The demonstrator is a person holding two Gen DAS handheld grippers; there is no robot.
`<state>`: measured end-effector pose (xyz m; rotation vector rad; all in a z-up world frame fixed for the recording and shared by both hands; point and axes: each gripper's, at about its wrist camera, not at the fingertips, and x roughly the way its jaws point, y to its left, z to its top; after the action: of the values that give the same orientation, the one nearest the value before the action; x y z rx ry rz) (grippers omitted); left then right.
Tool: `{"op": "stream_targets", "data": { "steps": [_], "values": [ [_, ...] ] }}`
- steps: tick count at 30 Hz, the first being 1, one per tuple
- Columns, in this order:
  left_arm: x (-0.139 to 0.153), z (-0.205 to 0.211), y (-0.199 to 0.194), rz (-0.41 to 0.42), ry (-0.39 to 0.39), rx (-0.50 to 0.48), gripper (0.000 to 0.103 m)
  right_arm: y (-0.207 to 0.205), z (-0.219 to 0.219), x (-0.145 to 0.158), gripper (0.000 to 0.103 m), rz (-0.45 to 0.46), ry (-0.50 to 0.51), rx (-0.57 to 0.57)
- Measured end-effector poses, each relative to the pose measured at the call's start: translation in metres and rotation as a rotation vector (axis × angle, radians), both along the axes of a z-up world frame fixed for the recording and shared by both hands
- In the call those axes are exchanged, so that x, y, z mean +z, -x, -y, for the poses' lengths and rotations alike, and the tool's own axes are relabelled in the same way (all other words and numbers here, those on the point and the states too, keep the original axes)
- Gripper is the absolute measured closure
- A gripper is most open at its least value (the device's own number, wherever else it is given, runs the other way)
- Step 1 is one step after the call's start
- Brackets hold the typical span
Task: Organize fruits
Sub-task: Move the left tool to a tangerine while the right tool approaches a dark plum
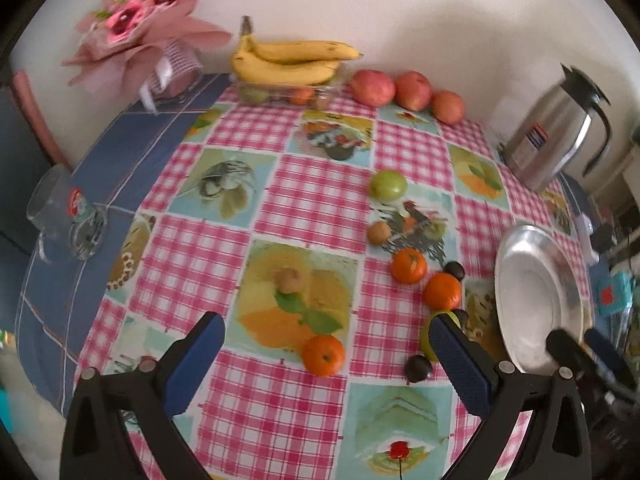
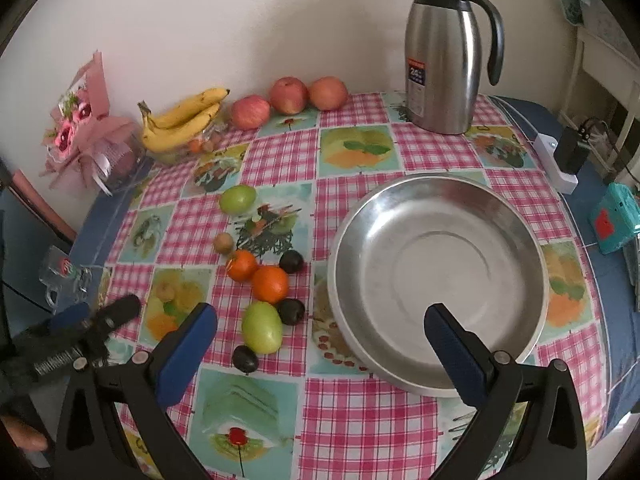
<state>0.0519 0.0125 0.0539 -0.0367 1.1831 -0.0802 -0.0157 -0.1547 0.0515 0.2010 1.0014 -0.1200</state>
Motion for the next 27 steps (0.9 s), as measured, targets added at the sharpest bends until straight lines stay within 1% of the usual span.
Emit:
{"op": "stream_targets", "data": {
  "steps": [3, 5, 7, 9, 11, 13, 15, 17, 18, 19, 20, 22, 23, 24, 25, 27],
  "values": [
    [-0.004, -0.008, -0.003, 0.01, 0.005, 0.004, 0.0, -0.003, -0.011, -0.007, 0.0, -0.023, -0.029, 0.01],
    [-0.014, -0.013, -0.004, -0.02, 0.038, 0.002, 0.0, -0.007, -0.015, -0.016, 0.0, -0.052, -0.045, 0.021],
    [-0.024, -0.014, -0.005, -0.05, 0.049, -0.008, 0.0, -0.01, -0.023, -0.029, 0.002, -0.092, -0.084, 0.041],
    [-0.037, -0.013, -0.006, -0.077, 0.034, -0.019, 0.0, -0.014, -0.027, -0.04, 0.012, -0.124, -0.098, 0.045],
    [-0.048, -0.009, -0.008, -0.111, 0.026, -0.04, 0.0, -0.017, -0.034, -0.052, 0.015, -0.166, -0.089, 0.048],
    [-0.061, -0.007, -0.01, -0.145, 0.011, -0.046, 0.0, -0.019, -0.041, -0.066, 0.02, -0.21, -0.101, 0.052],
    [-0.069, -0.006, -0.011, -0.166, 0.009, -0.042, 0.0, -0.02, -0.044, -0.077, 0.035, -0.248, -0.128, 0.054],
    [-0.076, -0.008, -0.013, -0.186, 0.021, -0.028, 0.005, -0.022, -0.047, -0.086, 0.036, -0.276, -0.141, 0.052],
    [-0.08, -0.008, -0.014, -0.203, 0.039, -0.022, 0.011, -0.024, -0.048, -0.088, 0.038, -0.285, -0.143, 0.054],
    [-0.083, -0.008, -0.015, -0.216, 0.053, -0.023, 0.016, -0.025, -0.051, -0.092, 0.04, -0.291, -0.141, 0.058],
    [-0.085, -0.008, -0.015, -0.22, 0.059, -0.026, 0.017, -0.026, -0.052, -0.093, 0.044, -0.294, -0.14, 0.06],
    [-0.09, -0.006, -0.015, -0.224, 0.067, -0.033, 0.023, -0.028, -0.055, -0.096, 0.047, -0.299, -0.141, 0.06],
    [-0.092, -0.005, -0.015, -0.237, 0.073, -0.028, 0.025, -0.029, -0.056, -0.098, 0.049, -0.304, -0.145, 0.059],
    [-0.094, -0.005, -0.015, -0.241, 0.084, -0.022, 0.029, -0.031, -0.058, -0.099, 0.053, -0.307, -0.148, 0.059],
    [-0.096, -0.005, -0.015, -0.247, 0.098, -0.019, 0.034, -0.032, -0.06, -0.101, 0.055, -0.315, -0.147, 0.059],
    [-0.099, -0.005, -0.015, -0.254, 0.116, -0.017, 0.041, -0.033, -0.06, -0.103, 0.063, -0.321, -0.146, 0.055]
  ]
}}
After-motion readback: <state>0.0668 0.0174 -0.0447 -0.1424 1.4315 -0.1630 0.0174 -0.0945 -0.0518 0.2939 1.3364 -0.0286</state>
